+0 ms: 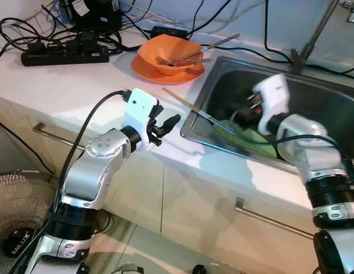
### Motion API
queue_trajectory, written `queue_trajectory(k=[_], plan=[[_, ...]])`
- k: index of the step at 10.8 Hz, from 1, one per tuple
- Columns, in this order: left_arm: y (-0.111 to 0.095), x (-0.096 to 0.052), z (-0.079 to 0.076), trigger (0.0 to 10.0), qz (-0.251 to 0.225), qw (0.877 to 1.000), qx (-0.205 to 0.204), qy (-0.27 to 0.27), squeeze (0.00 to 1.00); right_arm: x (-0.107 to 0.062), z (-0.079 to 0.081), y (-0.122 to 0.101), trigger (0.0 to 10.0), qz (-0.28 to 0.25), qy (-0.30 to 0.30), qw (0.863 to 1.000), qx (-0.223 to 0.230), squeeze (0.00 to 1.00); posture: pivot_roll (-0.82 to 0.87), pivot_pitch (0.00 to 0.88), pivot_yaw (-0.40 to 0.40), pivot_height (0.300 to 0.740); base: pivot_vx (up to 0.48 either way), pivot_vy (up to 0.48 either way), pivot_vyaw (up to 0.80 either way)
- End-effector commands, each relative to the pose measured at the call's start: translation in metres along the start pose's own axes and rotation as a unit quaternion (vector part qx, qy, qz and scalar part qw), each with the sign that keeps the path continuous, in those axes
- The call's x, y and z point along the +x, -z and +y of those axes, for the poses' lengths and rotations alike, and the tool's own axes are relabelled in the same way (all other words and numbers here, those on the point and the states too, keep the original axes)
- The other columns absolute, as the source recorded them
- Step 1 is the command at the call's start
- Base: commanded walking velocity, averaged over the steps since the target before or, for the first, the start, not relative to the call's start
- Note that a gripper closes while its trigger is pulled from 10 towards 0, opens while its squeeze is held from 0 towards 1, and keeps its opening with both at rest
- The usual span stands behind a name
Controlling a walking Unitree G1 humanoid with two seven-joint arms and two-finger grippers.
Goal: Kitchen organization
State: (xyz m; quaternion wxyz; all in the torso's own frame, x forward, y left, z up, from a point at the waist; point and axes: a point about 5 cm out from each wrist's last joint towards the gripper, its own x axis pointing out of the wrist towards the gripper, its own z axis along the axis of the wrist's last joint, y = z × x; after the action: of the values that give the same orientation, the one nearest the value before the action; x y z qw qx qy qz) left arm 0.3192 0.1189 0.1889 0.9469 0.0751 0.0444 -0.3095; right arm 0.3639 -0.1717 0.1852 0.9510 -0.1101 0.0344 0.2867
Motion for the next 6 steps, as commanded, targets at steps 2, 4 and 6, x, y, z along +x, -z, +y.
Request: queue_trajectory(k=[2,4,6], plan=[[0.005,-0.001,-0.002,10.0,0.007,1.0,0.003,0.001,0.0,0.0,-0.001,0.009,10.0,0.03,-0.019,0.999,-0.011,0.0,-0.03,0.05,-0.081,0.74,0.0,0.0,0.0],[0.011,-0.005,0.001,10.0,-0.003,1.0,0.001,-0.008,0.0,-0.002,-0.006,0.01,10.0,0.045,-0.028,0.998,-0.026,0.0,-0.03,0.049,-0.084,0.74,0.0,0.0,0.0],[0.026,-0.009,0.003,10.0,-0.019,0.999,-0.001,-0.047,0.0,-0.005,-0.009,0.01,10.0,0.051,-0.037,0.997,-0.039,0.0,-0.04,0.047,-0.085,0.74,0.0,0.0,0.0]])
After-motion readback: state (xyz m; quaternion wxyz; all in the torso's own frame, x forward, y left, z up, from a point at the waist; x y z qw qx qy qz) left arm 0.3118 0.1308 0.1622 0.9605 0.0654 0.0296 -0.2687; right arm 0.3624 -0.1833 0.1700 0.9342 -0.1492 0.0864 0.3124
